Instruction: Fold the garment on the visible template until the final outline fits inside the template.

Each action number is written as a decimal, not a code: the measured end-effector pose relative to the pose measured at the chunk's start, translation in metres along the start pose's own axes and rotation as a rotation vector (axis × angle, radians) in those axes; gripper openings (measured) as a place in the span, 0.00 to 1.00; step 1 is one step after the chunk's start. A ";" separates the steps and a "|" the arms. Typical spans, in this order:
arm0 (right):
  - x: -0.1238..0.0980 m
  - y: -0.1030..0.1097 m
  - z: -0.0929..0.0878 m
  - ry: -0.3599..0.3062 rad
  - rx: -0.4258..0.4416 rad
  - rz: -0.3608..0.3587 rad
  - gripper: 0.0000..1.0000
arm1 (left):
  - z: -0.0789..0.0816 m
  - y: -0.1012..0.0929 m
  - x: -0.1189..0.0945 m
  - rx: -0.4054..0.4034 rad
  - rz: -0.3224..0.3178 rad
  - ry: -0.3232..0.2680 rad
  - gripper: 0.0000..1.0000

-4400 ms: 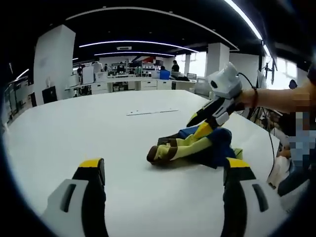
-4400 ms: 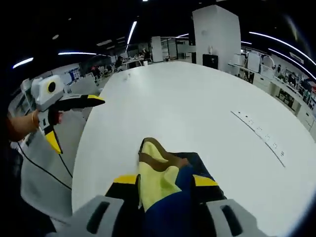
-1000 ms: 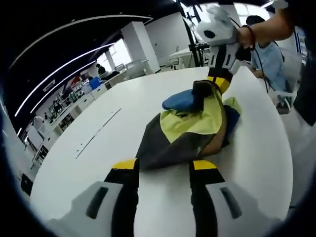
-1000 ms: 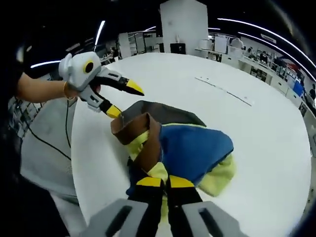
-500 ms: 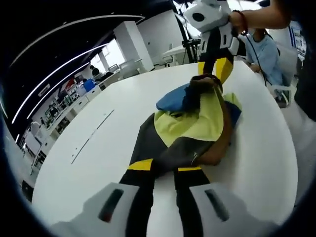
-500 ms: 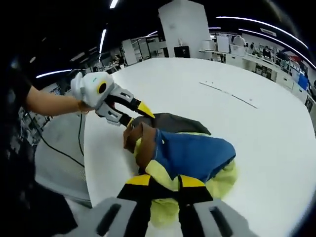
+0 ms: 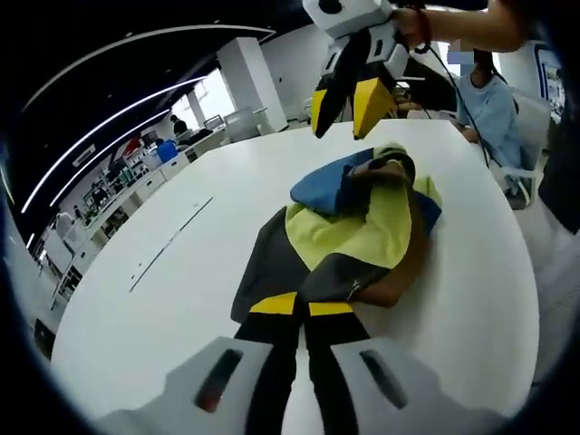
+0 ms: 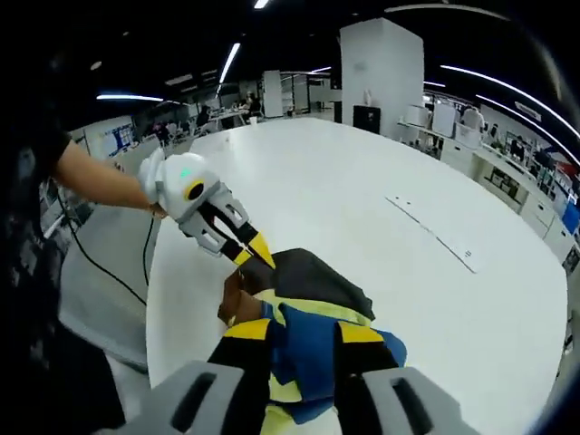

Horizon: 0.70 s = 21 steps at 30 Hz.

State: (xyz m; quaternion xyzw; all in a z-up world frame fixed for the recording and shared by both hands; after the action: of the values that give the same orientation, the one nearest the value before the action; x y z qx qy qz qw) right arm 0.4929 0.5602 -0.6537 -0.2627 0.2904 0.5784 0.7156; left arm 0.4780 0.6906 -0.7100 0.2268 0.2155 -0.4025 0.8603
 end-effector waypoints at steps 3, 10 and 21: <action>0.014 0.005 -0.007 0.049 -0.033 0.044 0.20 | -0.001 0.000 -0.001 -0.021 -0.002 -0.002 0.00; 0.031 0.006 -0.020 0.102 -0.040 0.093 0.08 | -0.004 0.000 -0.004 -0.055 0.000 0.009 0.00; 0.008 -0.011 -0.012 -0.011 0.004 -0.033 0.00 | -0.009 0.011 -0.026 -0.249 0.069 -0.021 0.00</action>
State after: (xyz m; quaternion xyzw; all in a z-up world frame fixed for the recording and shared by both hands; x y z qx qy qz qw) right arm 0.5033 0.5548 -0.6674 -0.2628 0.2836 0.5674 0.7270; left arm 0.4696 0.7176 -0.7007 0.1215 0.2469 -0.3449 0.8974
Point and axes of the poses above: the point that each gripper's makers call its tool centre point, and the gripper's own axes: x roughly forward along the fingers, y roughly to its left, z roughly out of its top, the point moved 3 cm from there along -x, roughly backward along the fingers, and after that the axes turned 5 degrees about -x, right-handed, at the moved point
